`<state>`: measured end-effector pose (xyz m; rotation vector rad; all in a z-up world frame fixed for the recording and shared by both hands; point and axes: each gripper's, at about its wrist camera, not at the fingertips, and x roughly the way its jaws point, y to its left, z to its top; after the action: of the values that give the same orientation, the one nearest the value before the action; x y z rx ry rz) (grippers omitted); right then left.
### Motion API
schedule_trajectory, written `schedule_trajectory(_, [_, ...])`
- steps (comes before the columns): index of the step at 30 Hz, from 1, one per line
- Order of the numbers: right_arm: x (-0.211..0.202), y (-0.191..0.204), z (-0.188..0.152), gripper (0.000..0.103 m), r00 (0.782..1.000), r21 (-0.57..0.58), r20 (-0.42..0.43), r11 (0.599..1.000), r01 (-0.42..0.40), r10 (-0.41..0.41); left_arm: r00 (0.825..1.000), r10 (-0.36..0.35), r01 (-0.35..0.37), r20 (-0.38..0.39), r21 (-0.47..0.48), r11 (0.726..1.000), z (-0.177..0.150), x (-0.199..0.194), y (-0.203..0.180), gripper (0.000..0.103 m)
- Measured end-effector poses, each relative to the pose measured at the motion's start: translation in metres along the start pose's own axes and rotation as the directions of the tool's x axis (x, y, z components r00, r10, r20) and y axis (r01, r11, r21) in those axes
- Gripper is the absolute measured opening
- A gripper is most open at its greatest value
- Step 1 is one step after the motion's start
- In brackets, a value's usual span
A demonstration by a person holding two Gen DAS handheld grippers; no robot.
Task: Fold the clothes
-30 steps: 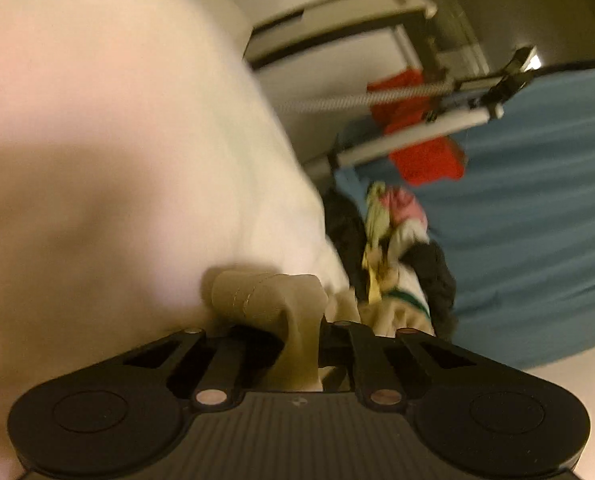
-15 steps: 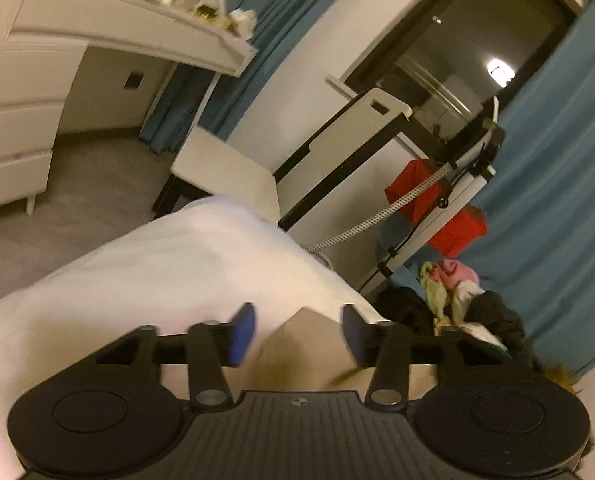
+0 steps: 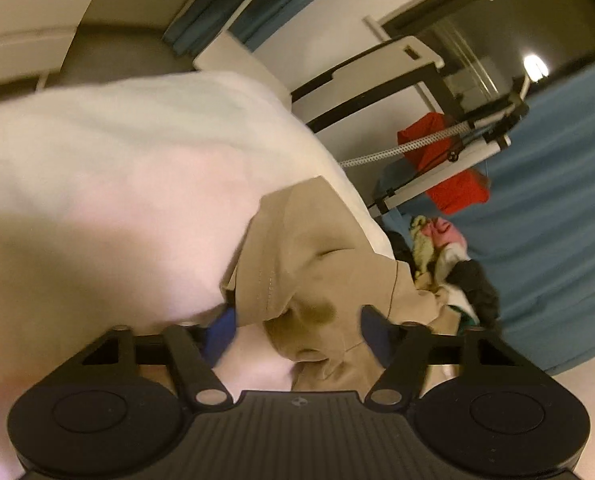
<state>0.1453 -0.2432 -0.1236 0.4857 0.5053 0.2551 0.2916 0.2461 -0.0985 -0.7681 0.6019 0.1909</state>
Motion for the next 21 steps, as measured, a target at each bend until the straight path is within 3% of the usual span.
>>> schedule_trajectory(1, [0.002, -0.002, 0.0, 0.045, 1.0, 0.009, -0.003, 1.0, 0.003, -0.003, 1.0, 0.008, -0.008, -0.005, 0.003, 1.0, -0.004, 0.002, -0.001, 0.029])
schedule_trajectory(2, [0.003, -0.003, 0.0, 0.045, 1.0, 0.014, -0.003, 1.0, 0.005, -0.005, 1.0, 0.015, -0.015, -0.009, 0.006, 1.0, -0.007, 0.004, -0.002, 0.009])
schedule_trajectory(6, [0.006, -0.004, 0.0, 0.045, 1.0, 0.019, 0.0, 1.0, 0.019, -0.019, 0.997, 0.071, -0.073, 0.018, 0.105, 0.992, -0.014, 0.01, -0.019, 0.004])
schedule_trajectory(10, [0.005, -0.005, 0.0, 0.045, 1.0, 0.02, 0.009, 0.999, 0.03, -0.03, 0.987, 0.135, -0.151, 0.083, 0.255, 0.955, -0.016, 0.013, -0.044, 0.005])
schedule_trajectory(11, [0.004, -0.006, 0.0, 0.045, 0.999, 0.021, 0.012, 0.999, 0.032, -0.032, 0.984, 0.149, -0.172, 0.1, 0.29, 0.941, -0.017, 0.014, -0.051, 0.008])
schedule_trajectory(13, [0.002, -0.006, 0.001, 0.045, 0.999, 0.016, 0.02, 0.999, 0.043, -0.043, 0.981, 0.16, -0.19, 0.114, 0.347, 0.919, -0.023, 0.01, -0.062, 0.024])
schedule_trajectory(16, [-0.007, -0.001, 0.003, 0.045, 0.996, -0.023, 0.046, 0.997, 0.072, -0.071, 0.989, 0.127, -0.145, 0.072, 0.408, 0.902, -0.033, -0.008, -0.076, 0.038])
schedule_trajectory(18, [-0.019, 0.005, 0.006, 0.045, 0.992, -0.058, 0.085, 0.993, 0.102, -0.097, 0.993, 0.099, -0.118, 0.067, 0.42, 0.9, -0.041, -0.032, -0.086, 0.056])
schedule_trajectory(21, [-0.036, 0.015, 0.013, 0.046, 0.984, -0.1, 0.138, 0.987, 0.124, -0.11, 0.996, 0.049, -0.076, 0.069, 0.475, 0.877, -0.059, -0.078, -0.108, 0.065])
